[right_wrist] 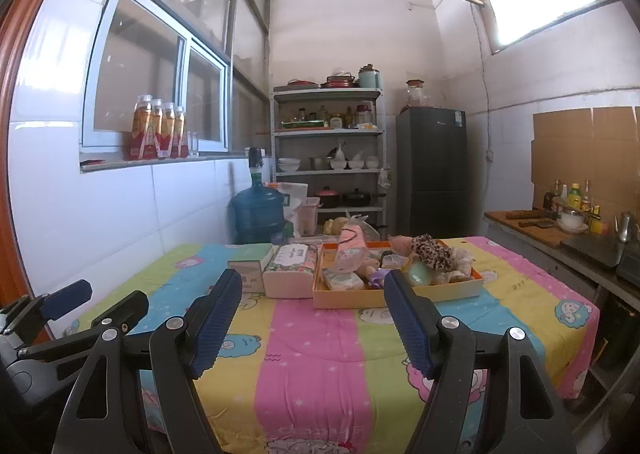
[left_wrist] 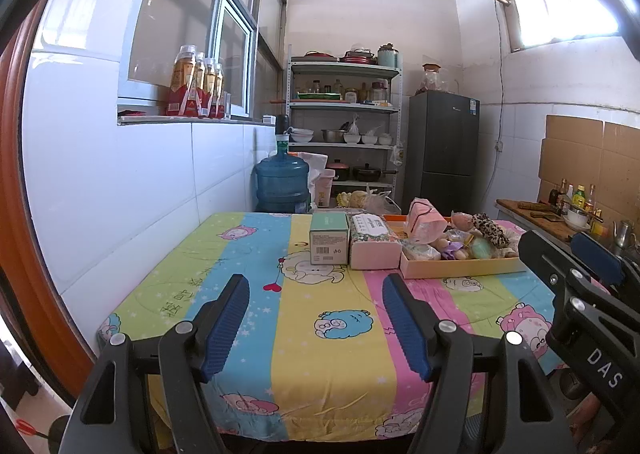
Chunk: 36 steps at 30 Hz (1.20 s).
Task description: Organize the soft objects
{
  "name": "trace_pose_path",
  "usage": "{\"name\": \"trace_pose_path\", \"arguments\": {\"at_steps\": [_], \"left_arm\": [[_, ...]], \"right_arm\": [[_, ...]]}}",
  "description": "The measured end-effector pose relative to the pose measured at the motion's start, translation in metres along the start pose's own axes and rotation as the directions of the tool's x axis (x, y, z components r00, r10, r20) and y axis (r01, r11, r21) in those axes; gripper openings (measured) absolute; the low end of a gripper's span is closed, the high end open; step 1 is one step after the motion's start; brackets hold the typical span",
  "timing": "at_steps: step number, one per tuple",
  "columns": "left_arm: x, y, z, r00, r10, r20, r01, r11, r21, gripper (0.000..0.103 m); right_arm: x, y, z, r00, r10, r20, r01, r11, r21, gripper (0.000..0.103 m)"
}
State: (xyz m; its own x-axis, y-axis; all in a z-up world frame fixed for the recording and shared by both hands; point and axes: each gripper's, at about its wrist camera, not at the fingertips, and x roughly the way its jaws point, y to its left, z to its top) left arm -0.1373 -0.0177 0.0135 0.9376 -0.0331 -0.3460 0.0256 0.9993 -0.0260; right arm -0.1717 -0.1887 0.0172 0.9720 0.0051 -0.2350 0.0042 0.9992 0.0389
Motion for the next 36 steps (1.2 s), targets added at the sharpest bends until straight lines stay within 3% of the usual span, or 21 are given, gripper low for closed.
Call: {"name": "trace_pose_path", "arguments": {"at_steps": [36], "left_arm": [[-0.0019,0.0019,-0.0009,1.000,0.000,0.001,0.000,1.000,-0.001,0.069]], "right_arm": [[-0.0002,0.0029,-0.0018,1.000,0.010,0.000,-0.010,1.000,0.002,0.075]]}}
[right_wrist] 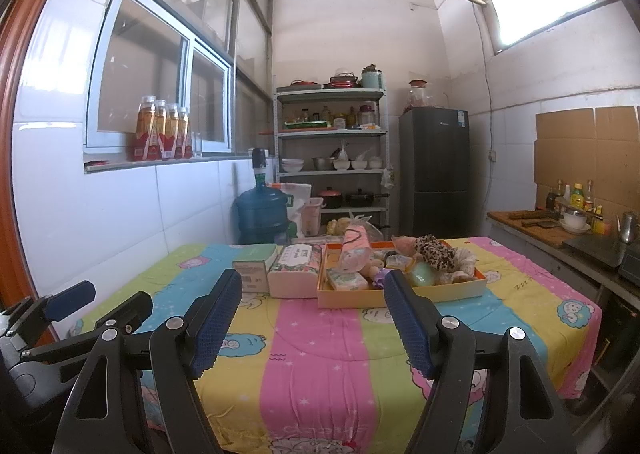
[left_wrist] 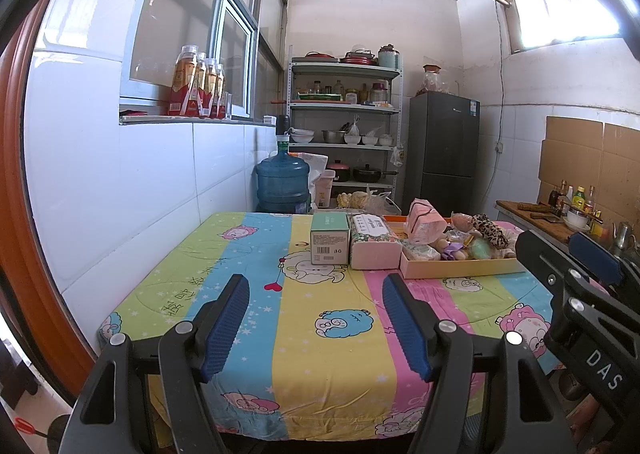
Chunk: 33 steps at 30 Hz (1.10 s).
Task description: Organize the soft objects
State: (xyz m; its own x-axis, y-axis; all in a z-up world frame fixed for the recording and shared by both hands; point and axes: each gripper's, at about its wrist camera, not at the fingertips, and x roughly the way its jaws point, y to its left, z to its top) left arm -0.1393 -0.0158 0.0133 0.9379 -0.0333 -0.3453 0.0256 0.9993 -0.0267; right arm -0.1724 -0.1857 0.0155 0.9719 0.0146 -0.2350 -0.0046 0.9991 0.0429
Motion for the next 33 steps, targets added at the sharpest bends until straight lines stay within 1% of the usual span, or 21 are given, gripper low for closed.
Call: {"name": "trace_pose_path", "arguments": {"at_steps": [33], "left_arm": [[-0.0023,0.0005,-0.0008,1.000,0.000,0.000,0.000,1.000,-0.002,0.069]], "right_arm": [[0.0004,0.0022,0.0003,1.000,0.001,0.002,-0.001,1.000,-0.001,0.075]]}}
